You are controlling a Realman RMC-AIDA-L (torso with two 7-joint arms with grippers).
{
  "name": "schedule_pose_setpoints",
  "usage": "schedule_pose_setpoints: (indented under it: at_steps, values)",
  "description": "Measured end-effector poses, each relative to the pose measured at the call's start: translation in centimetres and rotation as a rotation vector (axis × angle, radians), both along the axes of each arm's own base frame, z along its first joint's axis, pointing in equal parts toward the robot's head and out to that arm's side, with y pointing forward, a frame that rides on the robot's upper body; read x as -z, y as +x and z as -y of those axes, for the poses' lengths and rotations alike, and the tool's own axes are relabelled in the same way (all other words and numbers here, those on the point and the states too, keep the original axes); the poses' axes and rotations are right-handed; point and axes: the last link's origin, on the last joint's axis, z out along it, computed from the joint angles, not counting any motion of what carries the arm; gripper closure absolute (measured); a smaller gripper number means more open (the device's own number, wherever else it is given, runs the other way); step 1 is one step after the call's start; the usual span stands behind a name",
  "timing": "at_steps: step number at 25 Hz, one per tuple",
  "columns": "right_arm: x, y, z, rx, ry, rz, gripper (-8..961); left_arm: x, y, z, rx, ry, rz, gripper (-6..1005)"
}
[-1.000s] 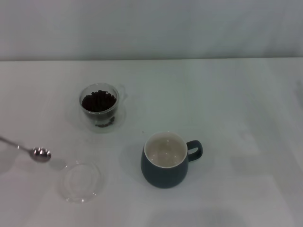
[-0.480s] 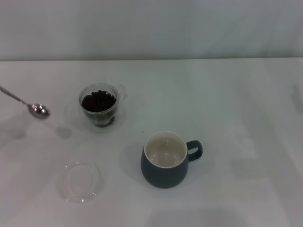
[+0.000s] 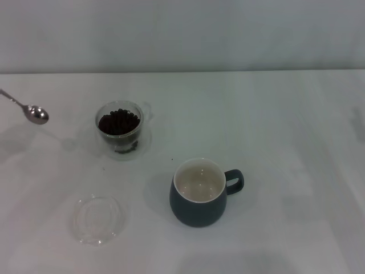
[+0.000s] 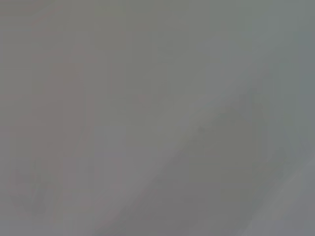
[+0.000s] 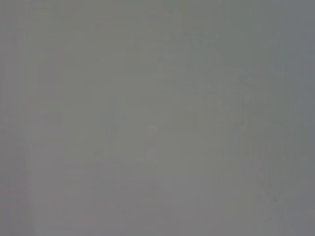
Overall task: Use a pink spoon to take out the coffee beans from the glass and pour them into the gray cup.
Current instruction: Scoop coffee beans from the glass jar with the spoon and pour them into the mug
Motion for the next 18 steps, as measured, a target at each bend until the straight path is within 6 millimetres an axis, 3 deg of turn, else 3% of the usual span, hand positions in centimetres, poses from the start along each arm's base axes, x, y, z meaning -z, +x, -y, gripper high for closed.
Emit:
schedule_pose_setpoints:
  at_steps: [10, 18]
  values:
    - [1.2, -0.5, 0.3, -0.009, -0.029, -0.041, 213, 1.4, 2.4, -2.6, 0.043, -0.032, -0.039, 872]
    - [1.6, 0.1, 0.4, 0.028, -0.054, -0.055, 212, 5.9, 4.9, -6.7, -0.007, -0.007, -0.150, 872]
